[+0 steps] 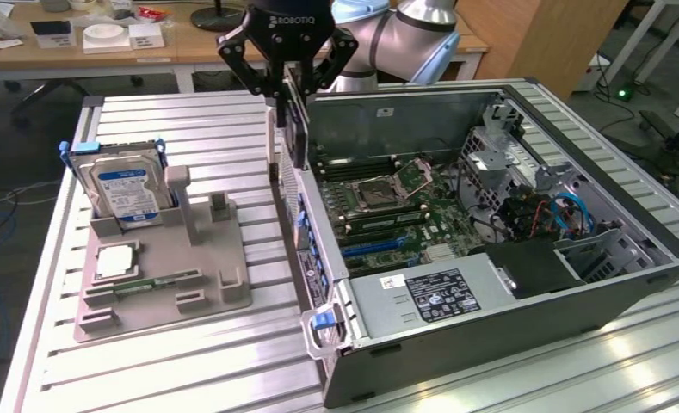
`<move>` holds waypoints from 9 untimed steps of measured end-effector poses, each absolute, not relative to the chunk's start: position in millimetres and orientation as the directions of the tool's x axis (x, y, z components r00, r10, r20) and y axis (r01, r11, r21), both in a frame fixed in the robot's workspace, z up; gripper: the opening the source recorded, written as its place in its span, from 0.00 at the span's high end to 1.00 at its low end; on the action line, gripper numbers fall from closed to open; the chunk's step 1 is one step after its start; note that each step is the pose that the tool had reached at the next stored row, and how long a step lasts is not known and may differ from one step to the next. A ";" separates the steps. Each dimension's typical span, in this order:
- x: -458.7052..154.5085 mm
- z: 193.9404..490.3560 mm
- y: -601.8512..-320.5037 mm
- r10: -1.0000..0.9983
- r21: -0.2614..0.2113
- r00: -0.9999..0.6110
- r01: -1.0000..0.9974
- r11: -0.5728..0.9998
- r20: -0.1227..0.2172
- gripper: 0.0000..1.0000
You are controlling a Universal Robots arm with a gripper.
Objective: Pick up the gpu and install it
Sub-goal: 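Pick up the gpu and move the gpu toward the slot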
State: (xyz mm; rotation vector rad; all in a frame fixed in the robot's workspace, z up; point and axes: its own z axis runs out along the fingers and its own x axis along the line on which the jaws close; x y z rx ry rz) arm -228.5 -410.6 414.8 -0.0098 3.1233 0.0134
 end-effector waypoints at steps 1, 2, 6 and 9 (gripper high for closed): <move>-226.7 414.8 -410.6 -0.006 0.009 -1.000 -0.006 1.000 -0.018 0.72; -224.8 414.8 -410.5 -0.006 0.009 -1.000 -0.006 1.000 -0.018 0.72; -217.8 414.8 -410.5 -0.006 0.009 -1.000 -0.006 1.000 -0.018 0.72; -212.8 414.7 -410.6 -0.006 0.009 -1.000 -0.006 1.000 -0.018 0.72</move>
